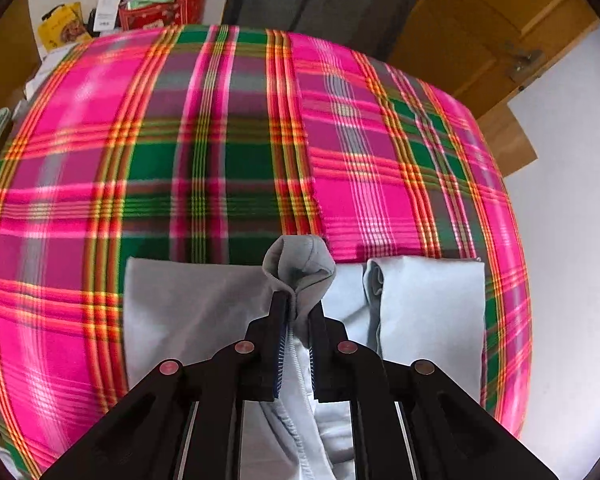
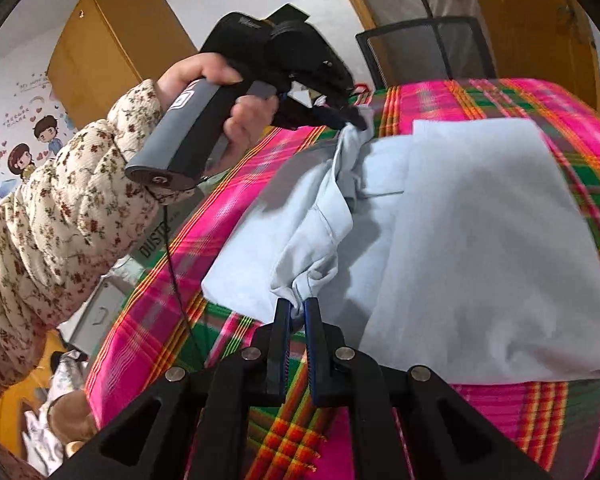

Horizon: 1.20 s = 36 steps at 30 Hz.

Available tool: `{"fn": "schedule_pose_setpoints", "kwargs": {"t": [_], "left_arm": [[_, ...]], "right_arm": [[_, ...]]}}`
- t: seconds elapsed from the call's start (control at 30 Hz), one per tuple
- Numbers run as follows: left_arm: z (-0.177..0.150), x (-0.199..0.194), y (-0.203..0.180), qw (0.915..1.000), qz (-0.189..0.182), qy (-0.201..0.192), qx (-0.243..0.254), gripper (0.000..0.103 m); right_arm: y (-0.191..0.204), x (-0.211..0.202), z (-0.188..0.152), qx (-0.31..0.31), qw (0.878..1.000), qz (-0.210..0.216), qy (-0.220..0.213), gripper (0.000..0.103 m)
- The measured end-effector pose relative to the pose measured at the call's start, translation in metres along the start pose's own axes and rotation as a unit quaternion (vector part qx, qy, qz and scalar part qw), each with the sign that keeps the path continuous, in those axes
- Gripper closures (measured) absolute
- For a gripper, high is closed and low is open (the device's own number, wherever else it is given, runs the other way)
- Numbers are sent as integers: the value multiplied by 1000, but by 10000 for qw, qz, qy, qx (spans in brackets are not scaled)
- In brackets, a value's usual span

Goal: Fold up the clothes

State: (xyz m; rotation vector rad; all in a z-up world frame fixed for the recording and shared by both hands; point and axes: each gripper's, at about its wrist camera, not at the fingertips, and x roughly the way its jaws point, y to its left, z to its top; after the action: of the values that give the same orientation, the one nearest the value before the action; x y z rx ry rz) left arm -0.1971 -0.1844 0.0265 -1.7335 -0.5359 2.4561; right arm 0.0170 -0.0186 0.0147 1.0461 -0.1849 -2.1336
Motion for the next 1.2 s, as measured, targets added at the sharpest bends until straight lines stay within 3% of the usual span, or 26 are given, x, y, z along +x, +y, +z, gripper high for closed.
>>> {"fn": "schedule_pose_setpoints", "kwargs": {"t": [0.1,0.23,0.33,0.43,0.6,0.67,0.83,0.9,0.93,1.07,1.2], "left_arm": [[-3,-4,5,9996,-238,127,-130,67],[-14,-25,5,9997,-205,-13,122,58],[-32,-46,16,9994,-257,-212,107,47],[-56,-68,34,9983,-400,-421,-97,46],[-91,-78,57,9964,-563,-494,-406,46],[-103,-74,61,9965,-513,-474,-450,46],[-121,-57,76,9959,-473,-295,-715,46],[-124,-53,80,9953,-517,-269,-768,46],[-124,-52,82,9953,-507,-258,-787,46],[-128,-49,85,9948,-508,-313,-828,45],[-132,-44,90,9948,-475,-258,-859,44]], "right_arm": [[-4,4,-3,100,9996,48,262,95],[-10,1,-12,169,9987,12,490,94],[-8,-13,-9,103,9995,-175,251,94],[-7,-25,0,18,9995,-317,-71,94],[-9,-13,49,-465,9964,-568,-428,92],[-19,1,71,-423,9973,-527,-297,81],[-41,36,88,-152,9986,-490,154,74],[-46,43,87,-89,9987,-465,201,87],[-49,41,85,-22,9990,-408,192,100],[-61,22,77,349,9986,-399,-55,101],[-66,38,76,290,9962,-797,191,101]]}}
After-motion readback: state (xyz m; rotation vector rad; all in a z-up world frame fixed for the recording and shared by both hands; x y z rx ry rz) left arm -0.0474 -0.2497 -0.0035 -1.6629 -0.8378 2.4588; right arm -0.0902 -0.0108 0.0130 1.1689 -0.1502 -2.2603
